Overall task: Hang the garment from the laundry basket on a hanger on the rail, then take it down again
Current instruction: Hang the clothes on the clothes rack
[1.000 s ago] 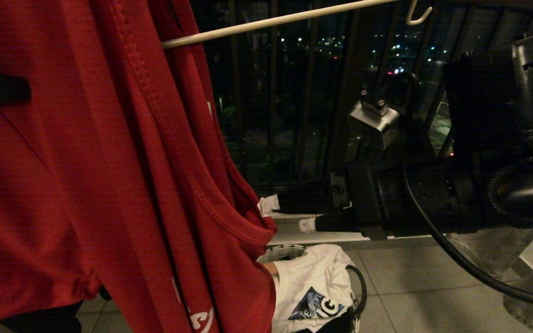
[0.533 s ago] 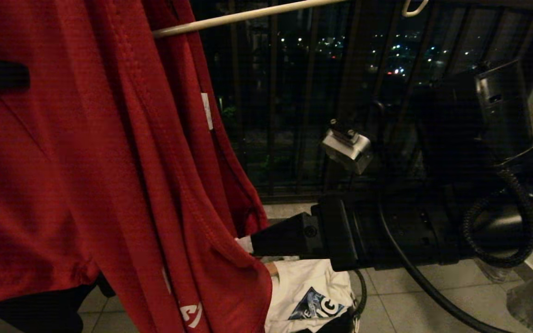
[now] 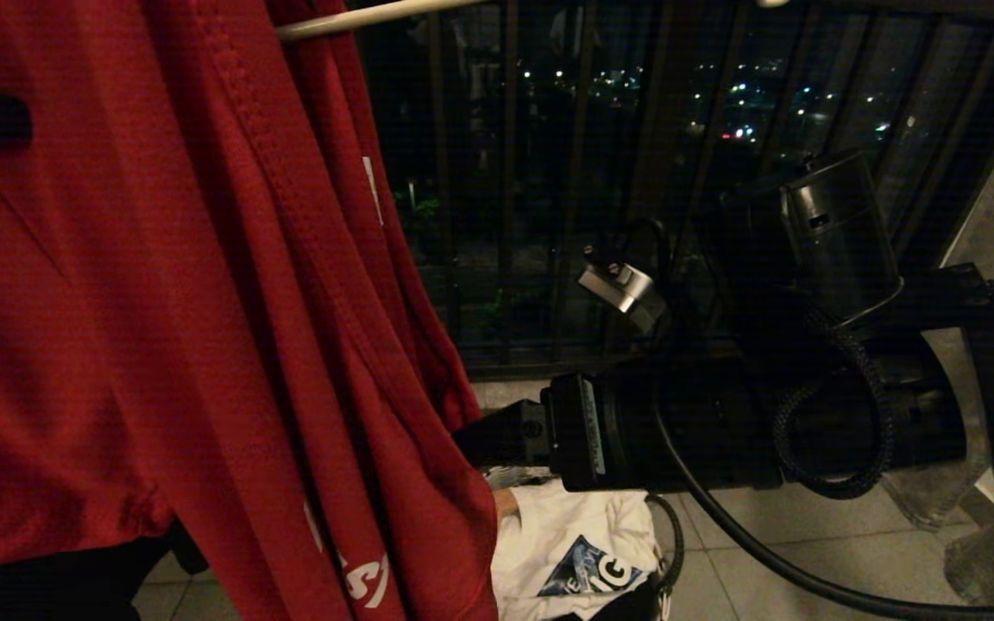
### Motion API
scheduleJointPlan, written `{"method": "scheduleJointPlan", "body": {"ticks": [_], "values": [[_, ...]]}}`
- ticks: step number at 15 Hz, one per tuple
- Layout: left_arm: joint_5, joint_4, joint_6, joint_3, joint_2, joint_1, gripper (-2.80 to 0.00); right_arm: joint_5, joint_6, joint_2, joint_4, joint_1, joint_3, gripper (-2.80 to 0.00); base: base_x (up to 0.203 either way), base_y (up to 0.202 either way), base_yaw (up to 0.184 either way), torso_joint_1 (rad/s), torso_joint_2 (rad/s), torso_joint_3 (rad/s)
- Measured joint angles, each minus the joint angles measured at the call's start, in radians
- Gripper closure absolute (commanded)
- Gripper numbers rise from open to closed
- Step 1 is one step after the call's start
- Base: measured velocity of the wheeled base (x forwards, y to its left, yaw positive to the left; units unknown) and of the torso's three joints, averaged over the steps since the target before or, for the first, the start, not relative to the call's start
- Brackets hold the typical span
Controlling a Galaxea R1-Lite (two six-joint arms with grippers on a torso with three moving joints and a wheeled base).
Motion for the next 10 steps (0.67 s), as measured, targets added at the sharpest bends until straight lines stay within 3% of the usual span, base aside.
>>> {"method": "scheduleJointPlan", "body": {"ticks": [1,10], "values": [[0.0,0.0,0.0,0.0,-0.001,0.0,0.0,-0.014,-0.003,0.001,0.0,-0.002,-0.001,0.0,0.0,0.0,0.0,0.0,0.0,0.0],[0.011,0.002,0.001,0.009,-0.009,0.0,0.0,-0.084,-0.056,-0.016,0.0,-0.055,-0.013,0.0,0.0,0.0,0.0,0.0,0.0,0.0]]}}
